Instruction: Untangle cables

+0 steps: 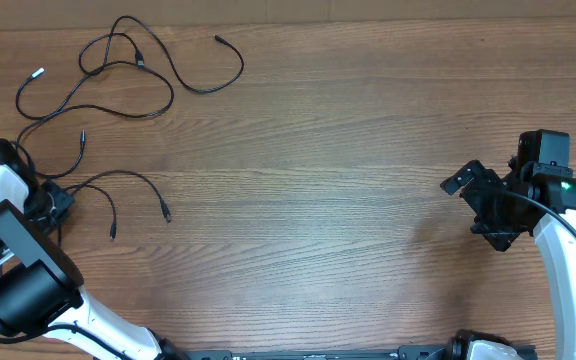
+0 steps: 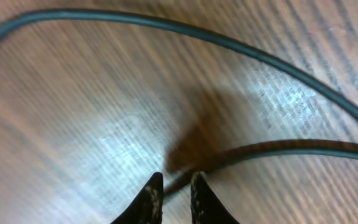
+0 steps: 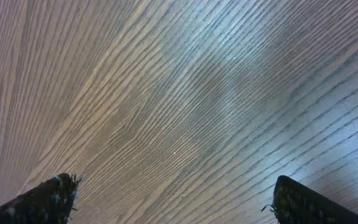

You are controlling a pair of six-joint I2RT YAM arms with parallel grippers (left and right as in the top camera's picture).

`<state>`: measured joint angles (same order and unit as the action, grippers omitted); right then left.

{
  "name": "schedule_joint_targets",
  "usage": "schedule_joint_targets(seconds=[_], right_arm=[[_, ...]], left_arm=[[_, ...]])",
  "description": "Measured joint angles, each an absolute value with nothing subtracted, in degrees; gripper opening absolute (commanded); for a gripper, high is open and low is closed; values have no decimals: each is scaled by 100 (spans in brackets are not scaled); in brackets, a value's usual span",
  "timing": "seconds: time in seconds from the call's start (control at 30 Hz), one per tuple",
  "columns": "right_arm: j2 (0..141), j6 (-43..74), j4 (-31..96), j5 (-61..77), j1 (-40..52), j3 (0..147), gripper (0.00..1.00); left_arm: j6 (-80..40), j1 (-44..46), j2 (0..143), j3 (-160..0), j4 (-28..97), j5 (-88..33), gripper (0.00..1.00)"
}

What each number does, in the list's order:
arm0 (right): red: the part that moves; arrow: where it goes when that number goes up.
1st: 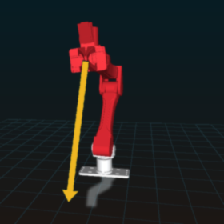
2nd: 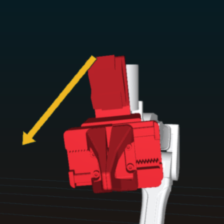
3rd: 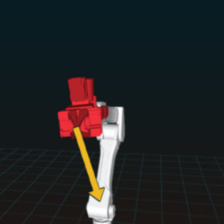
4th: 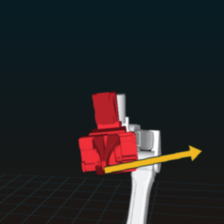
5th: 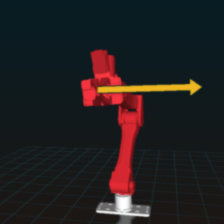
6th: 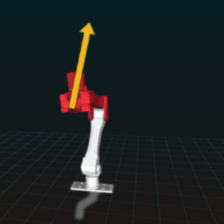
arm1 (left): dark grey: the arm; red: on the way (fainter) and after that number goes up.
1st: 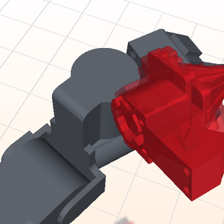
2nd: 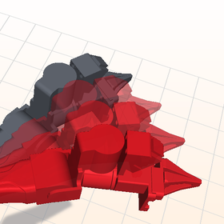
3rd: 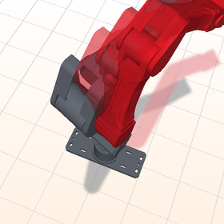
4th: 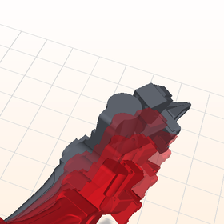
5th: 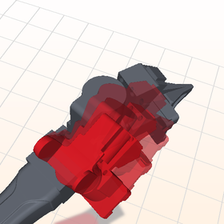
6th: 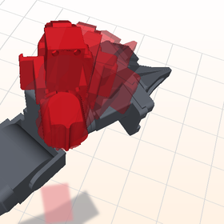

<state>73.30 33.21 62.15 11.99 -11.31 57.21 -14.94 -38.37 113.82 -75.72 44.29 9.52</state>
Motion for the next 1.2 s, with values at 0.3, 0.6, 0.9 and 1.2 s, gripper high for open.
schedule_joint_targets(seconds=[0.3,0.6,0.9,1.2], right_arm=[[7330,3319,6211,1199,-1131,5721,100],[7330,3319,6215,1201,-1131,5721,100],[7330,3319,6217,1201,-1131,5721,100],[7330,3317,6213,1201,-1131,5721,100]], left_arm=[[-1378,-3824,11391,-9144,5310,871,49],[-1369,-3555,11391,-9275,5358,-1544,70],[-1372,-1706,11391,-9282,5968,-2003,86],[-1422,574,11393,-9406,6344,-987,100]])
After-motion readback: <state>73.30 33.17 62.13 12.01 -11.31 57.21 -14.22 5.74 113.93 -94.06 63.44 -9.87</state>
